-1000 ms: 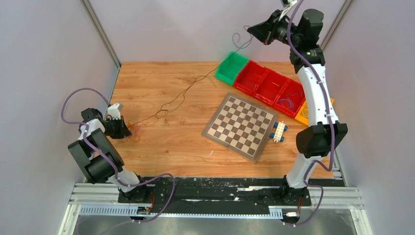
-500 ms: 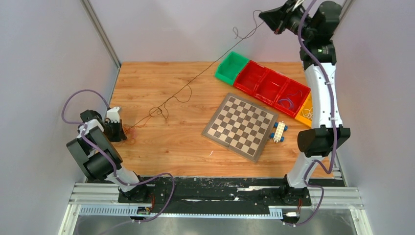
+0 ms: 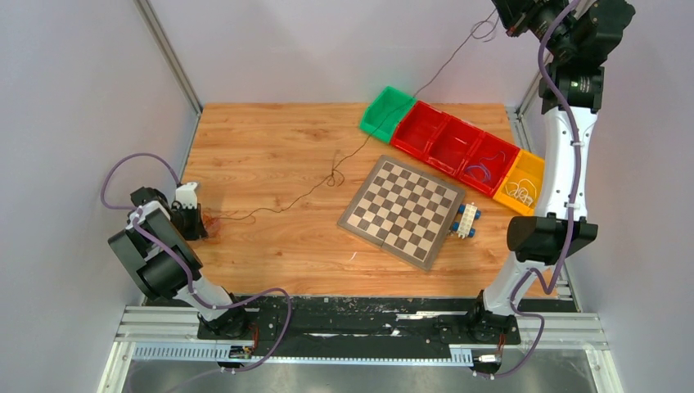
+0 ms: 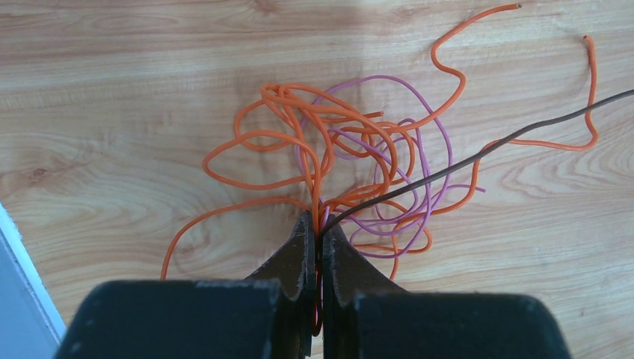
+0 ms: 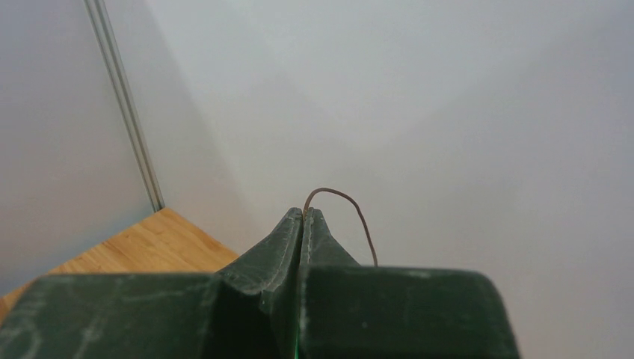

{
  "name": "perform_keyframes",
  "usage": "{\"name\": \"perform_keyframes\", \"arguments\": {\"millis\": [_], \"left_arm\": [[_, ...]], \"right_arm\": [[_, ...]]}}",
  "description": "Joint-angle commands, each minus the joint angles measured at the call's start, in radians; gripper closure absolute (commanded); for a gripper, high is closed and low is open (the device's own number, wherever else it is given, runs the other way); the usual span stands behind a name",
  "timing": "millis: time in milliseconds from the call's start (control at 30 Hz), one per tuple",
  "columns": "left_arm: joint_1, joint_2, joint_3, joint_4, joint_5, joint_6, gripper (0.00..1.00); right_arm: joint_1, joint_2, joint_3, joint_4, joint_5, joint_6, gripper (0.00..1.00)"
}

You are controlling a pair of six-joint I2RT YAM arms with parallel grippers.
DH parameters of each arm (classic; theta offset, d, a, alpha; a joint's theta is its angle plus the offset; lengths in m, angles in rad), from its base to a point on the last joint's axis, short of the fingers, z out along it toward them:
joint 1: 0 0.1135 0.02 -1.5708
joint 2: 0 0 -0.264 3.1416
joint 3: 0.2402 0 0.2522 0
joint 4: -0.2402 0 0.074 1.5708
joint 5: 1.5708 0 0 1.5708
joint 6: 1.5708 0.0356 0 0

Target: Untangle the cables

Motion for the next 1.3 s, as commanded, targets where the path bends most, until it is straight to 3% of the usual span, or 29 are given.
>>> {"name": "perform_keyframes", "arguments": {"millis": [0,200,433,967,1267], "left_arm": [[0.014,-0.012,0.013,0.037,-0.045,0.039,1.00],[0.026,0.001,-0.004,0.075,-0.115,0.058,1.00],[0.071,0.043,-0.003,0.117,-0.168,0.109,1.00],[0.115,0.076,0.000,0.184,-0.275,0.140,1.00],[0.118,0.037,0.030,0.079,-0.146,0.124,1.00]], "right_arm": [[-0.020,-0.027,0.022,0.060,0.029,0.022,1.00],[-0.097,-0.017,0.070,0.100,0.085,0.040,1.00],[-0.177,-0.055,0.016,0.186,0.167,0.041,1.00],[-0.253,-0.043,0.017,0.198,0.234,-0.014,1.00],[-0.258,-0.069,-0.044,0.232,0.115,0.055,1.00]]}}
